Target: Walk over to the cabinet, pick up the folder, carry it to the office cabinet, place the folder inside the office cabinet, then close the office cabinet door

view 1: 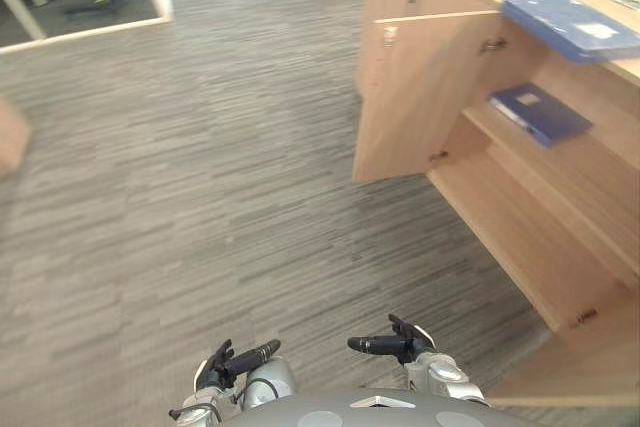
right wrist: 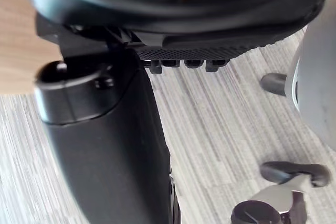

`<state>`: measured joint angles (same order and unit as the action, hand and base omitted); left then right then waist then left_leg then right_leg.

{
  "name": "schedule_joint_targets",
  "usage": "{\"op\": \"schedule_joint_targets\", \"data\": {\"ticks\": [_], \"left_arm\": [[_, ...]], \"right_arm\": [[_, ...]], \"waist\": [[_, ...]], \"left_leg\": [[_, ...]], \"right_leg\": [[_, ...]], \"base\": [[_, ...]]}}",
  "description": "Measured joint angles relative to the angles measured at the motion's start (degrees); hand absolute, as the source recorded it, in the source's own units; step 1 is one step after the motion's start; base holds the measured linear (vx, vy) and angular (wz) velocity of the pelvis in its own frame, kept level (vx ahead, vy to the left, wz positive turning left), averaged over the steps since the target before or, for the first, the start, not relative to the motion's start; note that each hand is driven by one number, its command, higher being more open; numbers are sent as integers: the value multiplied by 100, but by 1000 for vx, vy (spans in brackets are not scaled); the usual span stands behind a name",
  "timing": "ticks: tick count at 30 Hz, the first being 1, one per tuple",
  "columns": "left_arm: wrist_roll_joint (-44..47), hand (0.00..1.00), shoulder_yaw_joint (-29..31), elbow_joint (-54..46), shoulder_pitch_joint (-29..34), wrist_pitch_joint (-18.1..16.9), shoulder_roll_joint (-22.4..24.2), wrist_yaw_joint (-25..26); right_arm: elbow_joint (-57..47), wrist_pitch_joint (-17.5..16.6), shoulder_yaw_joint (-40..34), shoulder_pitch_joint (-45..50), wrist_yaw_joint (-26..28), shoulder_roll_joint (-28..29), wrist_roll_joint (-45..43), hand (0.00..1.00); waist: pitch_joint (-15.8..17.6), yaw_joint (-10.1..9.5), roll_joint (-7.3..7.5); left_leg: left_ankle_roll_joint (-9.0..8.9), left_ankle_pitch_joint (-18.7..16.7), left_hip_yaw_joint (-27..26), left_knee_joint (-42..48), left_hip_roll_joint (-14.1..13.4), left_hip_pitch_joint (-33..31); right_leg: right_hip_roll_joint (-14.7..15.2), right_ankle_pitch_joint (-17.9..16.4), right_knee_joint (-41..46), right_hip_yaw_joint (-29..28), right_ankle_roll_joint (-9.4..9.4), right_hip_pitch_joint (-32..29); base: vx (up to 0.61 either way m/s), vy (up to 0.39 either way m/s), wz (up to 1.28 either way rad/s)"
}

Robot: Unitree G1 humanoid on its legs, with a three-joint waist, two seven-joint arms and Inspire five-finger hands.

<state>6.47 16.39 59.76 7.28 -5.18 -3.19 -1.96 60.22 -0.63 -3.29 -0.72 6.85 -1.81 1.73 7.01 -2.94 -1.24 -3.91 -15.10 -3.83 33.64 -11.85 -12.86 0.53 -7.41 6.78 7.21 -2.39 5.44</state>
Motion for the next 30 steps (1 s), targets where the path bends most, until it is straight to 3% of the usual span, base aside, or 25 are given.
{"op": "schedule_joint_targets", "data": {"ticks": [2, 3, 4, 6, 8, 9, 10, 11, 12, 13, 14, 16, 17, 20, 21, 22, 25, 26, 27, 28, 30], "left_arm": [[0, 100, -45, 6, 13, -16, 39, 111], [12, 100, -49, 35, 19, -13, 92, 168], [9, 100, -59, 31, 79, -19, 63, 223], [-35, 100, -165, -81, -53, -101, -110, 269], [-38, 100, -201, -123, -101, -106, -85, 275], [-43, 100, -186, -165, -99, -103, -62, 268], [-41, 100, -178, -312, -90, -131, -45, 226], [-61, 100, -176, -347, -87, -161, 0, 214], [-159, 100, -177, -394, -34, -190, 116, 229], [-194, 100, -149, -422, 5, -207, 218, 207], [-241, 100, -108, -418, 60, -195, 197, 235], [-251, 100, -117, -530, 182, -223, 214, 235], [-256, 100, -131, -532, 225, -220, 172, 221], [-255, 100, -229, -527, 189, -221, 59, 186], [-256, 100, -232, -528, 206, -221, 42, 185], [-255, 100, -259, -523, 203, -213, 18, 190], [-262, 100, -683, -446, 174, -206, -189, 189], [-269, 100, -781, -385, 167, -202, -221, 188], [-288, 100, -897, -337, 136, -189, -221, 188], [-300, 100, -989, -310, 117, -197, -236, 188], [-310, 100, -1087, -214, 104, -196, -300, 186]], "right_arm": [[-2, -53, 141, 25, 0, -142, -2, 100], [-19, -105, 192, 75, -4, -275, 1, 100], [-35, -108, 207, 111, -5, -274, 1, 100], [-142, -150, 230, 277, -1, -168, 4, 100], [-164, -131, 266, 309, 4, -192, 12, 100], [-257, -146, 316, 303, 11, -206, 9, 100], [-258, -157, 337, 273, -2, -132, 8, 100], [-243, -150, 339, 234, 0, -122, 9, 100], [-256, -139, 316, 221, 14, -152, 9, 100], [-196, -131, 307, 193, 4, -150, 13, 100], [-216, -118, 350, 187, 34, -62, 24, 100], [-205, -112, 505, 210, 142, -4, 85, 100], [-206, -115, 632, 210, 199, 26, 247, 100], [-206, -110, 682, 291, 239, 40, 244, 100], [-212, -110, 689, 299, 249, 38, 243, 100], [-270, -105, 722, 325, 270, 31, 242, 100], [-503, -240, 613, 312, 330, 47, 234, 100], [-509, -266, 601, 291, 330, 45, 234, 100], [-528, -281, 568, 242, 325, -1, 234, 100], [-529, -284, 552, 199, 322, -47, 236, 100], [-537, -315, 573, 70, 315, -68, 231, 100]], "waist": [[-4, 8, -67], [-17, -19, -250], [-56, -7, -184], [-58, 3, 176], [-36, 9, 141], [1, 16, 186], [86, -7, 157], [36, -31, 170], [-56, -22, 50], [-75, -83, -91], [-135, -151, -41], [-197, -165, 59], [-295, -140, 98], [-444, -154, 258], [-456, -153, 288], [-475, -145, 327], [-413, 29, 382], [-388, 50, 337], [-356, 95, 279], [-324, 119, 230], [-212, 174, 227]], "left_leg": [[-209, 186, 562, -1341, 115, 151], [-542, 761, 565, -1693, 79, 366], [-511, 945, 445, -1706, 148, 442], [-353, 806, -23, -1766, 422, 677], [-260, 781, -261, -1585, 417, 730], [-257, 740, -299, -1020, 413, 632], [-282, 585, -151, 129, 443, 87], [-287, 392, 125, -75, 604, 19], [-229, 305, 641, -739, 831, 57], [-38, 384, 1022, -808, 1055, 93], [3, 122, 1019, -753, 1273, 232], [149, -52, 1190, -749, 1534, 352], [191, -157, 1011, -683, 1546, 363], [400, -138, 575, -989, 1562, 622], [426, -121, 499, -1067, 1566, 682], [460, -102, 333, -1211, 1537, 846], [587, -110, 91, -1561, 1711, 1439], [620, -129, 40, -1629, 1728, 1589], [666, -151, -68, -1808, 1723, 1950], [722, -165, -138, -1992, 1714, 2275], [738, -174, -291, -2236, 1630, 2745]], "right_leg": [[112, -150, 157, -618, 256, -57], [111, -186, 236, -997, 466, -46], [189, -168, 269, -1069, 494, -40], [349, -246, 505, -1005, 385, -98], [367, -229, 473, -1153, 395, -99], [252, -224, 571, -1247, 354, -58], [349, -234, 682, -1386, 286, -3], [385, -293, 688, -1585, 237, -43], [364, -389, 684, -1807, 257, -79], [318, -691, 717, -2233, 388, -140], [427, -815, 771, -2621, 502, -203], [453, -871, 801, -3085, 469, -290], [480, -868, 794, -3319, 491, -364], [605, -696, 886, -3419, 786, -580], [595, -693, 1050, -3402, 793, -663], [503, -695, 1666, -3356, 808, -946], [521, -246, 3870, -2565, 1316, -1942], [610, -70, 4151, -2317, 1286, -2040], [850, 281, 4568, -1714, 997, -2157], [1121, 268, 5033, -1102, 562, -2262], [1252, -220, 5353, -344, 193, -2336]], "base": [[19, 294, -163], [206, 437, -151], [290, 492, -148], [341, 396, -88], [216, 169, -59], [-16, 103, -75], [-218, 11, -82], [-481, -43, -89], [-500, -22, -122], [-262, 106, -159], [-36, 171, -162], [179, 198, -134], [208, 184, -113], [253, 142, -85], [260, 98, -80], [227, 70, -77], [161, 39, -52], [135, 19, -35], [189, -11, -47], [184, -42, -48], [121, -125, -49]]}}
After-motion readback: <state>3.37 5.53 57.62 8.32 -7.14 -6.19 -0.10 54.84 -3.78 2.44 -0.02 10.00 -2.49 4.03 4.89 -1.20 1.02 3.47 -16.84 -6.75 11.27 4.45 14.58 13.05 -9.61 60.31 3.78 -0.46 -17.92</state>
